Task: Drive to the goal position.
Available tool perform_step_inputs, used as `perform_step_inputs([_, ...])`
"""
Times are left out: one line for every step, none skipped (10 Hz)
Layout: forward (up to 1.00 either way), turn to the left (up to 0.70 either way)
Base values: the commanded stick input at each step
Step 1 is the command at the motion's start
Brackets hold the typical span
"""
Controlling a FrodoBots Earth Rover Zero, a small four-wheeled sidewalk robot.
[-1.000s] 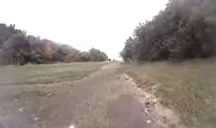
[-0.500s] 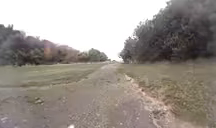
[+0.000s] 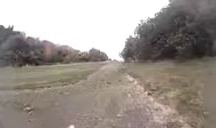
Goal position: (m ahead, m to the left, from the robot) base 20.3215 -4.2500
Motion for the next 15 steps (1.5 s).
perform_step_inputs([0.6,-0.15])
perform_step_inputs([0.6,-0.15])
perform_step_inputs([0.6,-0.15])
perform_step_inputs([0.6,-0.15])
perform_step_inputs([0.6,-0.15])
perform_step_inputs([0.6,-0.15])
perform_step_inputs([0.6,-0.15])
perform_step_inputs([0.6,-0.15])
perform_step_inputs([0.6,-0.15])
perform_step_inputs([0.6,-0.15])
perform_step_inputs([0.6,-0.15])
perform_step_inputs([0.6,-0.15])
perform_step_inputs([0.6,-0.15])
perform_step_inputs([0.6,-0.15])
perform_step_inputs([0.6,-0.12])
